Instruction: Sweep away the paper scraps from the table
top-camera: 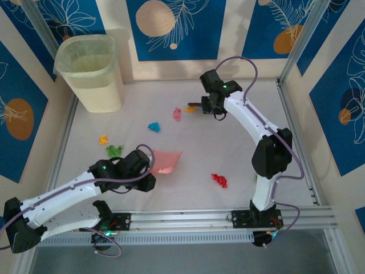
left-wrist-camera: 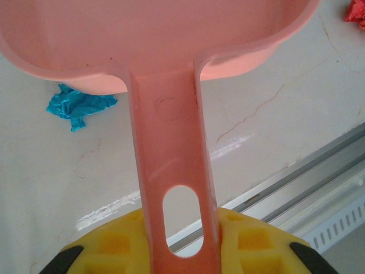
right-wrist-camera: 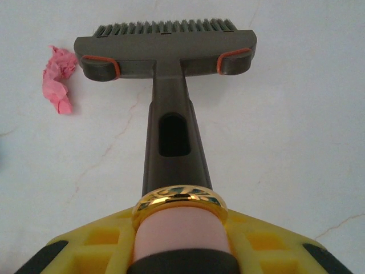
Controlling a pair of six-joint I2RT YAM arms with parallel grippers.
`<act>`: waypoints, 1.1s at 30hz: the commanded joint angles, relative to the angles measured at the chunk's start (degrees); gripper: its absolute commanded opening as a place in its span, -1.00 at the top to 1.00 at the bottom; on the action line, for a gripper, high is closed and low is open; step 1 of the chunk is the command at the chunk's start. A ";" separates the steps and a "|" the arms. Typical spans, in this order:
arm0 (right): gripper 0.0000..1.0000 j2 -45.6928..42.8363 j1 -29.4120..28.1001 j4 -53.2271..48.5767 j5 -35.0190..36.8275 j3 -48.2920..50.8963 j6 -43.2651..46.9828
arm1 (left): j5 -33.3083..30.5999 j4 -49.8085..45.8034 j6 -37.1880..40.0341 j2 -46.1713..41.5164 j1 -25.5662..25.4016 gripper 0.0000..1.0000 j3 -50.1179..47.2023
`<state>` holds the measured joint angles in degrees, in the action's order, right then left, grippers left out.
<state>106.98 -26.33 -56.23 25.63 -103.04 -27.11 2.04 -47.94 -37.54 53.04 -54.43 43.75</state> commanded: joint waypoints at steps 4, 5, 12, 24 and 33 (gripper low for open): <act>1.00 -3.38 -0.66 0.59 0.35 7.27 2.15 | -2.04 -2.69 -0.13 -1.80 -0.58 1.00 0.54; 1.00 -4.56 -0.69 1.07 0.13 9.12 2.13 | -2.27 -2.92 0.08 -1.91 -0.58 1.00 0.74; 1.00 -13.37 -1.39 2.43 -1.50 20.72 1.41 | -4.10 -2.86 2.22 -1.42 -0.58 1.00 1.64; 1.00 -23.74 -6.10 -0.76 -6.17 31.54 -2.57 | -6.77 -2.62 6.77 5.69 -0.58 1.00 5.97; 1.00 -29.64 -3.11 2.49 -9.73 29.24 -5.95 | -7.77 -0.81 8.99 11.29 -0.33 1.00 7.00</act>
<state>78.87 -31.33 -55.99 18.26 -71.68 -30.57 -4.67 -49.78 -30.79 63.05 -54.52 48.62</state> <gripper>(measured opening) 0.307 0.227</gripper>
